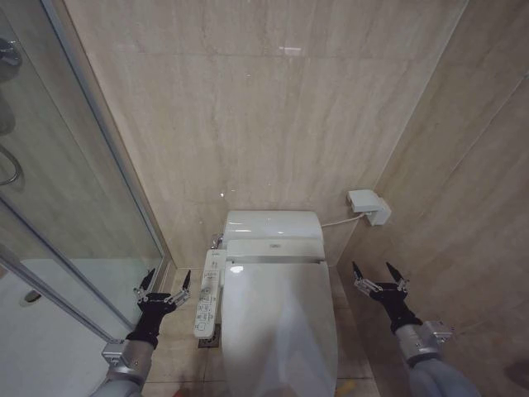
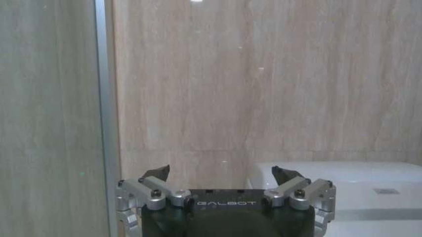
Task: Open the toilet lid, clean the toilet bowl with a toilet brush, close the toilet lid, and flush.
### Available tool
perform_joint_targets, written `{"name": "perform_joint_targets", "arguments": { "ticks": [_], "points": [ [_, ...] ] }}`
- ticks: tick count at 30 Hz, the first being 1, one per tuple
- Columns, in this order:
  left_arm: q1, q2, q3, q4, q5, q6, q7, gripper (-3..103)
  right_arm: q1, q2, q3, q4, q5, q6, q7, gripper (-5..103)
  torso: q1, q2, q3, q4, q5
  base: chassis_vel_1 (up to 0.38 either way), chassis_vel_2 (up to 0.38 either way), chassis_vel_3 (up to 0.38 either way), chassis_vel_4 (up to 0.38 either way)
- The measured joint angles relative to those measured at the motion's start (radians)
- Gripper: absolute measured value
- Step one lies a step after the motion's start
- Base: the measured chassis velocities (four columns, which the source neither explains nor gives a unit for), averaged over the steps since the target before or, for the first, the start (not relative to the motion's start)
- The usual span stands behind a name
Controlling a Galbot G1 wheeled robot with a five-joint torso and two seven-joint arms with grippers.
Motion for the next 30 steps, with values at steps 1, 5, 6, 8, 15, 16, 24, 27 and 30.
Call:
{"name": "perform_joint_targets", "arguments": {
  "ticks": [1,5,6,8,15,16,24,27,30],
  "points": [
    [0.0,0.0,0.0,0.0,0.0,0.0,0.0,100,0.0,0.0,0.0,0.0,0.0,0.0,0.0,100,0.0,0.0,0.0,0.0,0.0,0.0,0.0,0.0,0.0],
    [-0.005,0.001,-0.003,0.0,-0.004,0.003,0.0,100,0.0,0.0,0.0,0.0,0.0,0.0,0.0,100,0.0,0.0,0.0,0.0,0.0001,0.0,0.0,0.0,0.0],
    [-0.008,0.001,-0.001,0.003,-0.004,0.003,0.0,100,0.0,0.0,0.0,0.0,0.0,0.0,0.0,100,0.0,0.0,0.0,0.0,0.0001,0.0,0.0,0.0,0.0],
    [-0.011,0.001,0.002,0.006,-0.005,0.003,0.0,100,0.0,0.0,0.0,0.0,0.0,0.0,0.0,100,0.0,0.0,0.0,0.0,0.0001,0.0,0.0,0.0,0.0],
    [-0.019,0.001,0.008,0.012,-0.006,0.009,0.005,100,0.0,0.0,0.0,0.0,0.0,0.0,0.0,100,0.0,0.0,0.0,0.0,0.0,0.0,0.0,0.0,0.0],
    [-0.019,0.001,0.008,0.012,-0.006,0.009,0.005,100,0.0,0.0,0.0,0.0,0.0,0.0,0.0,100,0.0,0.0,0.0,0.0,0.0,0.0,0.0,0.0,0.0],
    [-0.019,0.001,0.009,0.013,-0.007,0.01,0.006,100,0.0,0.0,0.0,0.0,0.0,0.0,0.0,100,0.0,0.0,0.0,0.0,0.0,0.0,0.0,0.0,0.0],
    [-0.019,0.001,0.009,0.013,-0.007,0.01,0.006,100,0.0,0.0,0.0,0.0,0.0,0.0,0.0,100,0.0,0.0,0.0,0.0,0.0,0.0,0.0,0.0,0.0],
    [-0.019,0.001,0.009,0.013,-0.007,0.01,0.006,100,0.0,0.0,0.0,0.0,0.0,0.0,0.0,100,0.0,0.0,0.0,0.0,0.0,0.0,0.0,0.0,0.0]
  ]
}}
